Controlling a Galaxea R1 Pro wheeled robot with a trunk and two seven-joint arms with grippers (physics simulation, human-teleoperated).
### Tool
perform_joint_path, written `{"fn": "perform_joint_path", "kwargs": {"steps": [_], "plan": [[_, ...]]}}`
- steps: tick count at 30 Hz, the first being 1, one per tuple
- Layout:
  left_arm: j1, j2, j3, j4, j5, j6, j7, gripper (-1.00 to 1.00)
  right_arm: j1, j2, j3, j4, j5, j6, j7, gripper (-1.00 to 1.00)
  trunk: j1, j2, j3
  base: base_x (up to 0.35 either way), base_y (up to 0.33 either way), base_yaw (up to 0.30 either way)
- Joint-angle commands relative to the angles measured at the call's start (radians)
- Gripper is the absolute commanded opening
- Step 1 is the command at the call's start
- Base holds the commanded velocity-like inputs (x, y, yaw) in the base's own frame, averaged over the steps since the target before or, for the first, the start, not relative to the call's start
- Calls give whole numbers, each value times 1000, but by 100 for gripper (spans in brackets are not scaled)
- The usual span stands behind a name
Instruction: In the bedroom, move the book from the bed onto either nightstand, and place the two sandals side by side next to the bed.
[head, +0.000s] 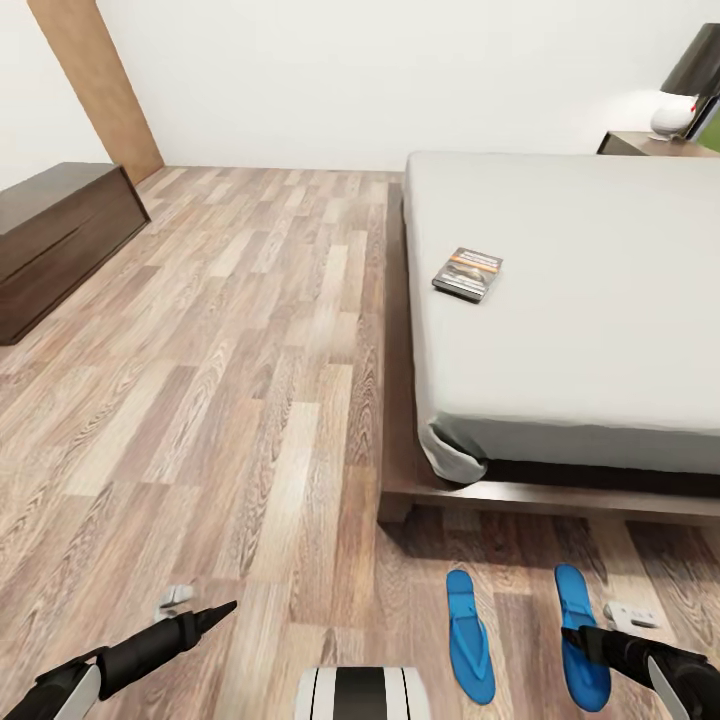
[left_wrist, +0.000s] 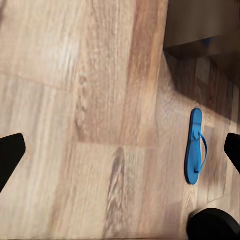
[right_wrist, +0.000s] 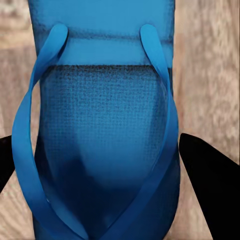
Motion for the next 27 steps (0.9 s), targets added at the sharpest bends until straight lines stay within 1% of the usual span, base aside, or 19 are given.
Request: {"fn": "perform_joint_path", "kwargs": {"steps": [1,8,16,27], "plan": [[-1,0,0,1,7,10,-2,100,0,0,-6,-2,2,8,6,-100,0,0,-1,0,318,0],[-1,-1,-1,1,8,10,0,100,0,0,-6,-2,2,8,6,-100,0,0,-1,14,279,0],[-1,-3,-1,1,8,9,1,100,0,1,-6,-2,2,8,6,-100,0,0,-1,12,29,0],[-1,-3,-1,0,6,8,4,100,0,1,-6,-2,2,8,6,-100,5,-3,-43,0,0,0]]}}
